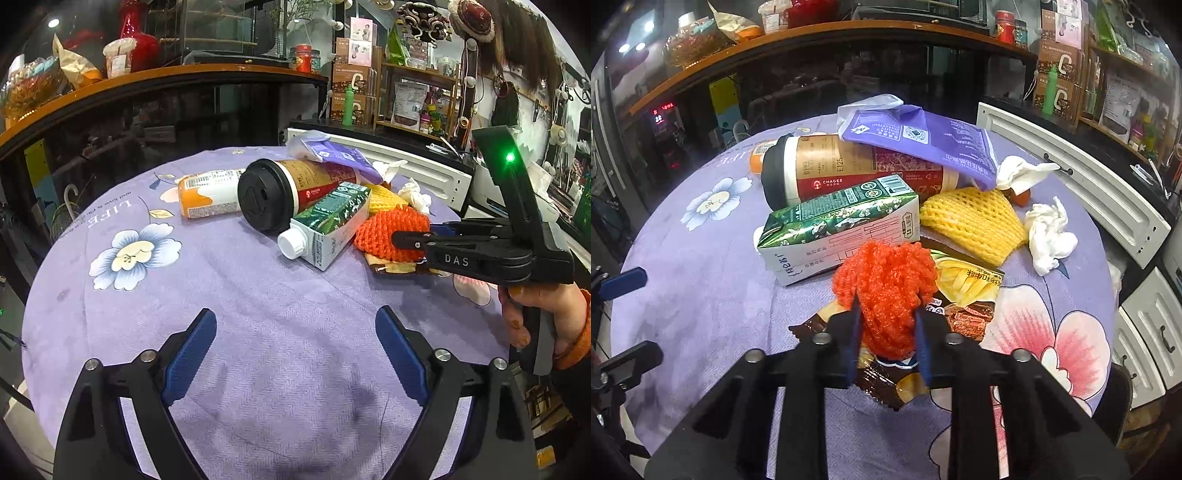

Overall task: Collect trash
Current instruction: 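Grasp the orange foam net with the right gripper while the left grasps the green carton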

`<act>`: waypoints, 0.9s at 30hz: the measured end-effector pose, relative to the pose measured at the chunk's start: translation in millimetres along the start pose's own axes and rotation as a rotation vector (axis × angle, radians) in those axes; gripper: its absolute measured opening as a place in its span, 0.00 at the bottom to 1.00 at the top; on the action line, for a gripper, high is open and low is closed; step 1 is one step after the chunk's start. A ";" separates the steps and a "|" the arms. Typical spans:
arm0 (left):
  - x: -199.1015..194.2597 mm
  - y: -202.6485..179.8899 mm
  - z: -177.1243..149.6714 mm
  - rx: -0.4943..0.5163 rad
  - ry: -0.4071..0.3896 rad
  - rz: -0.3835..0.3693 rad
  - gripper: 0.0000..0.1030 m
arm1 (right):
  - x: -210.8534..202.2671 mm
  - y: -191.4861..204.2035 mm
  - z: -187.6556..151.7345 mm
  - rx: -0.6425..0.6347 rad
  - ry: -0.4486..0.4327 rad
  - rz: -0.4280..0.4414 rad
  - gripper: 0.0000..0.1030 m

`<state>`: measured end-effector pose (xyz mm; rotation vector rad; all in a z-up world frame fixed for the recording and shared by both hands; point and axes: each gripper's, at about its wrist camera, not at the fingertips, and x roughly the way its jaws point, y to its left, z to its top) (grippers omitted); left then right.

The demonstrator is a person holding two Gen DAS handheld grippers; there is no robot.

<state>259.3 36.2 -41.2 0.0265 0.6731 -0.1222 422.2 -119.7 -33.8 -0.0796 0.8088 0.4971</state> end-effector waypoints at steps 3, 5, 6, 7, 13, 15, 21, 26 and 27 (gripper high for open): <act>3.3 -2.6 0.0 0.006 0.010 -0.010 0.82 | -5.3 -1.6 0.2 0.017 -0.021 0.016 0.19; 4.9 -4.5 1.5 0.014 0.013 -0.017 0.82 | -11.6 -2.6 0.8 0.022 -0.031 0.037 0.18; 5.6 -6.2 4.2 0.023 0.014 -0.023 0.82 | -16.9 -2.9 0.6 0.023 -0.043 0.045 0.18; 6.3 -7.7 7.3 0.034 0.013 -0.028 0.82 | -21.0 -2.9 0.6 0.021 -0.054 0.042 0.18; 24.1 -17.2 39.1 0.110 0.029 -0.079 0.75 | -49.2 -6.5 -4.8 -0.003 -0.101 0.039 0.18; 32.6 -23.6 49.8 0.146 0.038 -0.081 0.71 | -56.5 -9.7 -7.9 0.003 -0.107 0.042 0.18; 67.6 -40.4 84.4 0.222 0.090 -0.112 0.69 | -73.8 -22.9 -23.6 0.014 -0.107 0.038 0.18; 98.4 -52.2 102.5 0.284 0.154 -0.108 0.69 | -83.9 -36.0 -36.1 0.033 -0.108 0.025 0.18; 104.5 -54.3 105.4 0.295 0.168 -0.105 0.69 | -85.1 -37.7 -38.1 0.036 -0.108 0.025 0.18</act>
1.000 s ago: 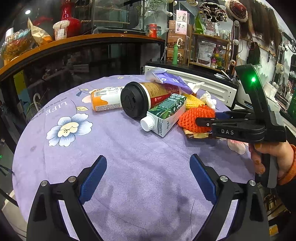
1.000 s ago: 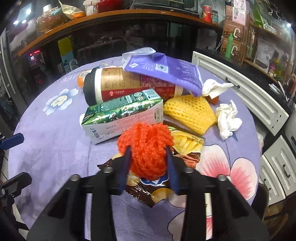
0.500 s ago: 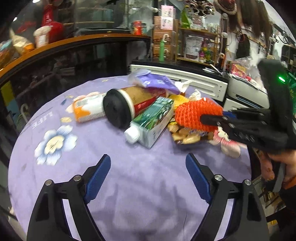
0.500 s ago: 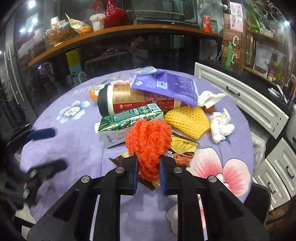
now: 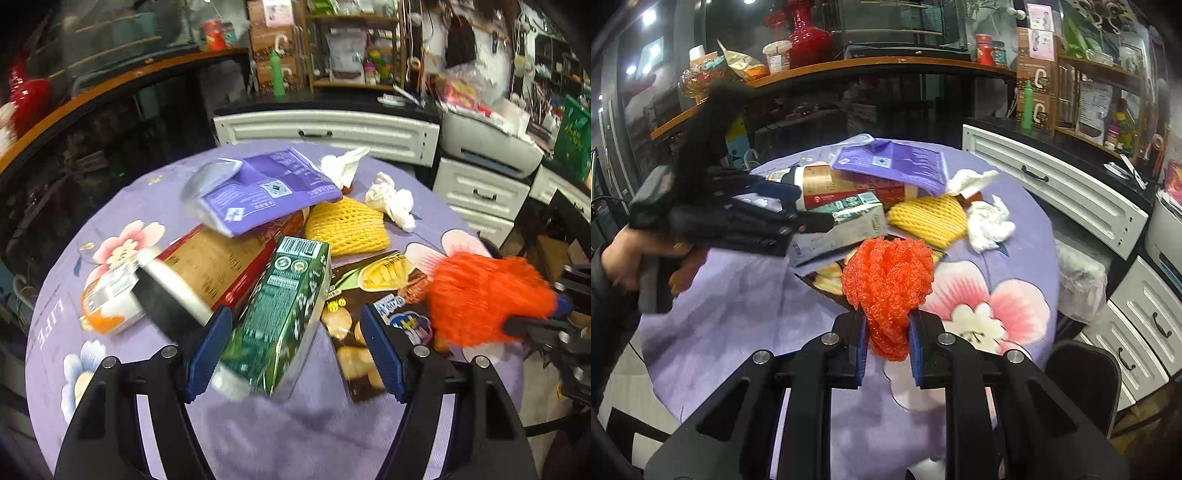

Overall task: Collect trash
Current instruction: 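Grasp the orange foam net with the right gripper while the left grasps the green carton, then carry the orange net over the bin and open the right gripper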

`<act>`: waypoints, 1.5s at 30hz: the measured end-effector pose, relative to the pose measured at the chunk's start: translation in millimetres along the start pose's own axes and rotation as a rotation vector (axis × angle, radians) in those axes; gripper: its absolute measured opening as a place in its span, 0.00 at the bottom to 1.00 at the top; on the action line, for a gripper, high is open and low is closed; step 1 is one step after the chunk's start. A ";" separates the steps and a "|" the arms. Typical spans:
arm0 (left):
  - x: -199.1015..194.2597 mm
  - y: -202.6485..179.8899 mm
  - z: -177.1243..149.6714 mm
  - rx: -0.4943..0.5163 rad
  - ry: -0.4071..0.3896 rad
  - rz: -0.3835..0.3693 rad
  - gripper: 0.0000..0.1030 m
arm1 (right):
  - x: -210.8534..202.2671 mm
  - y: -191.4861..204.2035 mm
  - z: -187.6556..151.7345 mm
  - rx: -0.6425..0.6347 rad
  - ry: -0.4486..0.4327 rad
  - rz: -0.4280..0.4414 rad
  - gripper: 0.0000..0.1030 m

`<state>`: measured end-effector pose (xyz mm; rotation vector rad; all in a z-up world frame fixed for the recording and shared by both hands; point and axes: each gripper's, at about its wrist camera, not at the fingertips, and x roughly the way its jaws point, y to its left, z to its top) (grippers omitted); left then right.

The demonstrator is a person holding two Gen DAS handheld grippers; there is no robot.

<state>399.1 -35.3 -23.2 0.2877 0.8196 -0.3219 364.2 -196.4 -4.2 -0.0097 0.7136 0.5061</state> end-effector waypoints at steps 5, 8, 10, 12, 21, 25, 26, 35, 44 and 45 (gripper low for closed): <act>26.2 -4.0 11.5 0.055 0.070 0.007 0.69 | -9.8 -10.7 -12.7 0.019 0.008 -0.009 0.18; 41.2 -9.3 16.3 0.106 0.114 0.023 0.68 | -13.3 -16.9 -19.9 0.033 0.013 -0.013 0.18; 48.9 -12.2 17.9 0.127 0.142 0.026 0.68 | -14.0 -20.2 -23.1 0.044 0.016 -0.015 0.18; 54.8 -14.1 18.2 0.150 0.164 0.041 0.67 | -13.3 -24.1 -26.2 0.059 0.020 -0.011 0.18; 61.4 -11.2 17.0 0.138 0.166 0.070 0.55 | -12.6 -29.8 -29.8 0.086 0.013 0.000 0.18; 54.0 -8.4 13.2 0.095 0.136 0.068 0.55 | -12.9 -30.4 -31.3 0.087 0.009 0.002 0.18; 51.3 -7.9 10.7 0.083 0.125 0.074 0.54 | -12.8 -30.4 -31.6 0.087 0.008 0.002 0.18; 7.5 -1.6 -9.3 -0.050 -0.029 0.079 0.51 | -15.6 -29.6 -35.3 0.091 -0.011 0.011 0.18; -46.9 -0.1 -36.4 -0.182 -0.190 0.063 0.47 | -22.2 -27.3 -39.8 0.095 -0.031 0.022 0.18; -52.2 -1.2 -39.7 -0.189 -0.204 0.064 0.47 | -23.1 -27.2 -40.3 0.096 -0.033 0.022 0.18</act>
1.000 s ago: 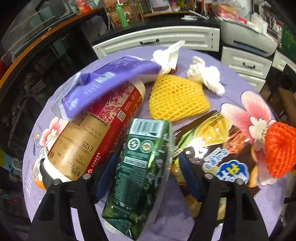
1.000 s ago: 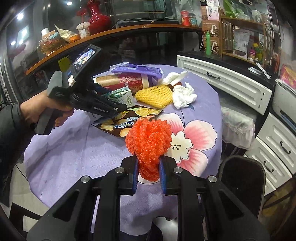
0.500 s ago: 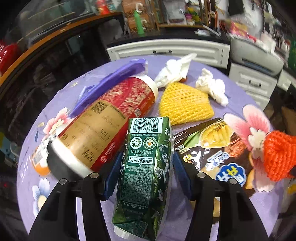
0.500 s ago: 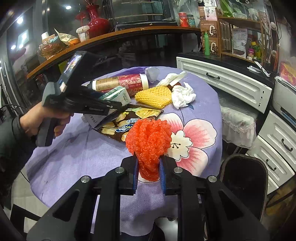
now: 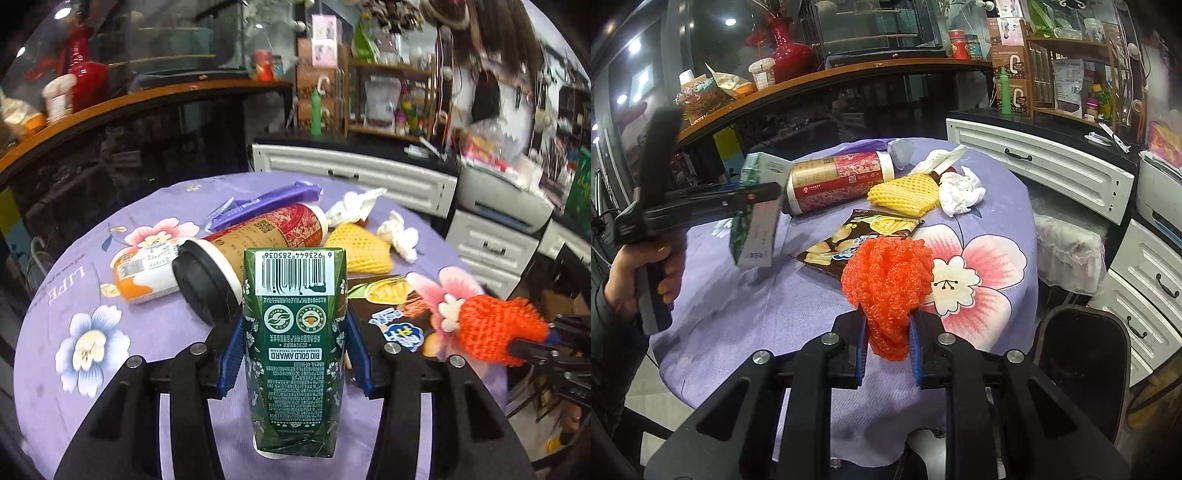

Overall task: Collect trash
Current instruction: 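Carry the orange net over the bin and open the right gripper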

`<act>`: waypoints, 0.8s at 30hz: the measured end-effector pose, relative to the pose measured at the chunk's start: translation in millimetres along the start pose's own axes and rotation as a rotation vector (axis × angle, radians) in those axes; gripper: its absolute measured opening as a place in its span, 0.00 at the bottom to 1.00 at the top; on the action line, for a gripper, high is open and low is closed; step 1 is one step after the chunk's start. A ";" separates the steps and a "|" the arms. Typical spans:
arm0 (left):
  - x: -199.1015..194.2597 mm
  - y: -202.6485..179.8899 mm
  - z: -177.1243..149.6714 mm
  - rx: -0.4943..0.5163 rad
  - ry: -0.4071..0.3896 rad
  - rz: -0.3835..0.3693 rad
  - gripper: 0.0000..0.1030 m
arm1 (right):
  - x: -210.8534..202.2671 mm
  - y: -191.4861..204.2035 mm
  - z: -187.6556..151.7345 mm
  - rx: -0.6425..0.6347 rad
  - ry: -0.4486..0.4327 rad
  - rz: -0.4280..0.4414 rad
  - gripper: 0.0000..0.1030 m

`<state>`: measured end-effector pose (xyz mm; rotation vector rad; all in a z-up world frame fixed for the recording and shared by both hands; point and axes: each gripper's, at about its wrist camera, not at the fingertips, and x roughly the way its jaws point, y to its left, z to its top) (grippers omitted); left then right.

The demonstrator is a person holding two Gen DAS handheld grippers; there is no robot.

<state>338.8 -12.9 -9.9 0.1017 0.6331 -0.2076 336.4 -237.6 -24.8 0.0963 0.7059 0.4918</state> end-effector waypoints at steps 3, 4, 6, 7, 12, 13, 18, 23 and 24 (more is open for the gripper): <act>-15.6 -3.2 -5.7 -0.017 -0.030 -0.010 0.47 | -4.4 0.1 -2.9 0.001 -0.004 -0.001 0.18; -21.2 -5.1 -7.1 -0.022 -0.044 -0.013 0.47 | -6.3 -0.7 -4.2 0.001 -0.006 -0.003 0.18; -32.5 -12.9 -9.4 -0.016 -0.073 -0.022 0.47 | -10.9 -3.1 -6.3 0.006 -0.014 -0.009 0.18; -37.3 -17.4 -9.7 -0.014 -0.083 -0.028 0.47 | -15.6 -6.2 -7.8 0.011 -0.022 -0.014 0.18; -51.7 -56.6 -9.7 0.014 -0.130 -0.112 0.47 | -32.8 -31.3 -13.6 0.045 -0.037 -0.060 0.18; -51.7 -64.5 -9.3 0.020 -0.131 -0.128 0.47 | -37.9 -41.5 -16.1 0.057 -0.040 -0.086 0.18; -38.9 -125.5 -3.4 0.066 -0.123 -0.260 0.47 | -50.5 -97.7 -35.1 0.133 -0.007 -0.209 0.18; -15.2 -185.4 -2.4 0.103 -0.073 -0.371 0.47 | -35.9 -159.6 -74.5 0.225 0.098 -0.329 0.18; -11.0 -196.2 -3.1 0.115 -0.065 -0.384 0.47 | -30.4 -170.7 -82.7 0.248 0.123 -0.335 0.18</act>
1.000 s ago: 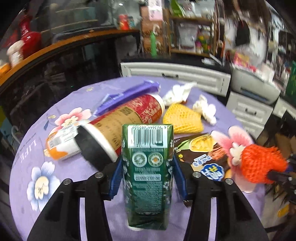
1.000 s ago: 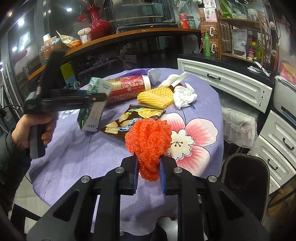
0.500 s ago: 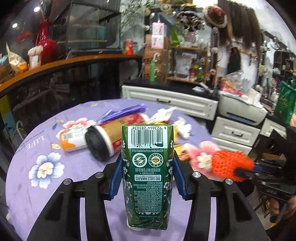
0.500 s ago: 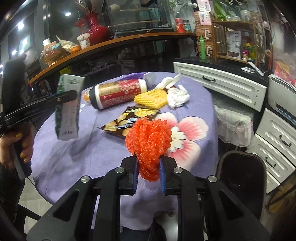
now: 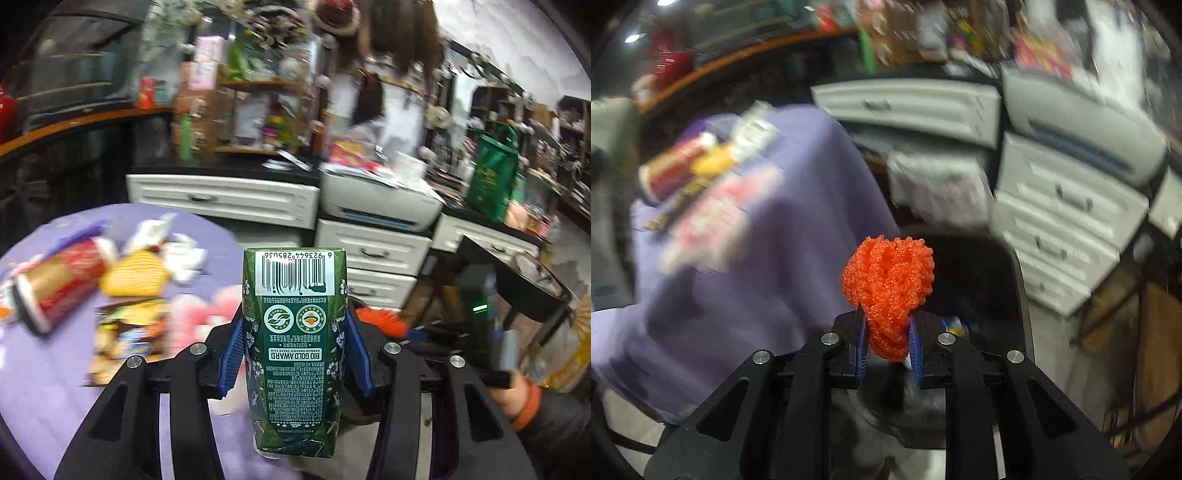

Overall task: Collect trash
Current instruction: 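Carry the orange net over the bin and open the right gripper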

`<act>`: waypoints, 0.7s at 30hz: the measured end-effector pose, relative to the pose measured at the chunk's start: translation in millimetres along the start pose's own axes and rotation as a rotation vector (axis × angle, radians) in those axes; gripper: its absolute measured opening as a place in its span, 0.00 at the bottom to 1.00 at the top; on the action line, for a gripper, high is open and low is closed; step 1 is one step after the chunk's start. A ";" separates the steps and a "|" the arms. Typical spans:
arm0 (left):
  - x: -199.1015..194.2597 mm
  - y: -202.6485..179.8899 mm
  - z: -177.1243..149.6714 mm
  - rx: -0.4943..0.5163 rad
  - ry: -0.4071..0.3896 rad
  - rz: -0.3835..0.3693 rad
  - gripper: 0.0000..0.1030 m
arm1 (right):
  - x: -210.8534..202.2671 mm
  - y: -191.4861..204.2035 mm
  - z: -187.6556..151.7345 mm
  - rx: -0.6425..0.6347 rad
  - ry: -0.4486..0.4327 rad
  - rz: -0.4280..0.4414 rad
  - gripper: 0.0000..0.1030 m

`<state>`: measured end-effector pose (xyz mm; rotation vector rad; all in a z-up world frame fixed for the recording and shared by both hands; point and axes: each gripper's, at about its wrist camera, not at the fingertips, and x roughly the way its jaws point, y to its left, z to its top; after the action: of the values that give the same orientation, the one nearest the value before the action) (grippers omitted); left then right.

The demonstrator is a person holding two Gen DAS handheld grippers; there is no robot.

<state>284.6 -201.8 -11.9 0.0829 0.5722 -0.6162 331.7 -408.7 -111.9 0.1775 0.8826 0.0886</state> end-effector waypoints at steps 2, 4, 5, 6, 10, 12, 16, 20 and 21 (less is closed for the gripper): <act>17.7 -17.8 -1.5 0.021 0.025 -0.026 0.47 | 23.1 -19.5 -12.8 0.039 0.058 -0.022 0.18; 32.0 -31.6 -5.4 0.026 0.052 -0.051 0.47 | 42.5 -33.2 -23.5 0.064 0.100 -0.042 0.18; 41.6 -38.4 -7.1 0.031 0.067 -0.061 0.47 | 52.9 -38.7 -28.4 0.076 0.122 -0.052 0.19; 51.1 -44.4 -9.3 0.037 0.081 -0.068 0.47 | 59.2 -41.6 -31.3 0.080 0.135 -0.057 0.19; 83.6 -58.8 -20.7 0.027 0.140 -0.088 0.47 | 89.7 -59.7 -44.4 0.127 0.199 -0.072 0.19; 94.6 -63.2 -25.6 0.031 0.157 -0.093 0.47 | 98.8 -63.7 -49.6 0.134 0.215 -0.087 0.19; 118.6 -70.8 -37.5 0.017 0.211 -0.105 0.47 | 102.7 -67.5 -58.2 0.140 0.225 -0.111 0.36; 136.0 -72.0 -43.3 0.009 0.246 -0.096 0.47 | 85.0 -73.1 -59.5 0.145 0.183 -0.111 0.47; 139.5 -71.7 -44.3 0.006 0.252 -0.096 0.47 | 76.9 -75.7 -59.1 0.148 0.163 -0.115 0.48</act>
<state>315.6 -322.8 -116.6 0.1402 0.8220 -0.7057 334.9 -464.6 -221.5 0.2599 1.0610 -0.0709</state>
